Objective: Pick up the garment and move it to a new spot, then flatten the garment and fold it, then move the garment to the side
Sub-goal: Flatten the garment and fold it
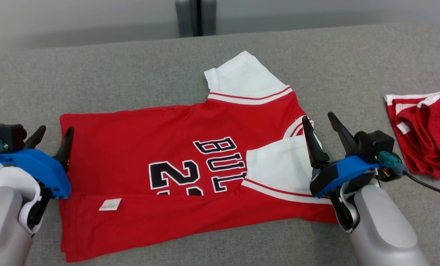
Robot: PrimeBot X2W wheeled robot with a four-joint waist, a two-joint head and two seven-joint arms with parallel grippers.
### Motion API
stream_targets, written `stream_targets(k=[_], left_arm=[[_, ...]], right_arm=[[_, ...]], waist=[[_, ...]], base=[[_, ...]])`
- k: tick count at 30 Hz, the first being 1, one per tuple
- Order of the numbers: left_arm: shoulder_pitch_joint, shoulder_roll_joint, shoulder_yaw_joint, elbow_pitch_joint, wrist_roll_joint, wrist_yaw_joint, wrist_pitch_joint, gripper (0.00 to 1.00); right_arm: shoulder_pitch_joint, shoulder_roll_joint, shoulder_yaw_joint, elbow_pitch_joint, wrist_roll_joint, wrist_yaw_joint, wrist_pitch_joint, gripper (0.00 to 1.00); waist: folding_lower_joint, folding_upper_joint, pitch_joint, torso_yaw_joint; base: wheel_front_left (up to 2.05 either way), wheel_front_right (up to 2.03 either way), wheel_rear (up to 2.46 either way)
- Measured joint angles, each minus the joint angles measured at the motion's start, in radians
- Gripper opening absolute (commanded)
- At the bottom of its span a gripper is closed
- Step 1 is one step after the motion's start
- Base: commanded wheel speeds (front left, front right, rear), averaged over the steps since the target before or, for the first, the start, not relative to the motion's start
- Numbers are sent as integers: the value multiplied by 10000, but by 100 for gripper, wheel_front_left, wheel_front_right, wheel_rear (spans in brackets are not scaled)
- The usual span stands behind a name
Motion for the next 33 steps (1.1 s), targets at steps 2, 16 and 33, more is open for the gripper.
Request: stream_targets(k=[2, 16, 33], left_arm=[[-170, 282, -305, -69, -410, 0, 77, 100], [-1569, 1287, -2044, 456, -2113, -2, -378, 100], [-3085, 1124, -4506, 155, -3145, 0, -1298, 0]], right_arm=[[-268, -4, 100, -59, 48, 0, 0, 100], [-949, -2, 619, -621, 178, 0, 0, 100], [-4363, -2, -219, -65, -1599, 0, 2458, 100]], waist=[[0, 0, 284, -60], [-1, 1, 1667, -272], [-3, -3, 2726, 541]], base=[[0, 0, 0], [0, 0, 0], [0, 0, 0]])
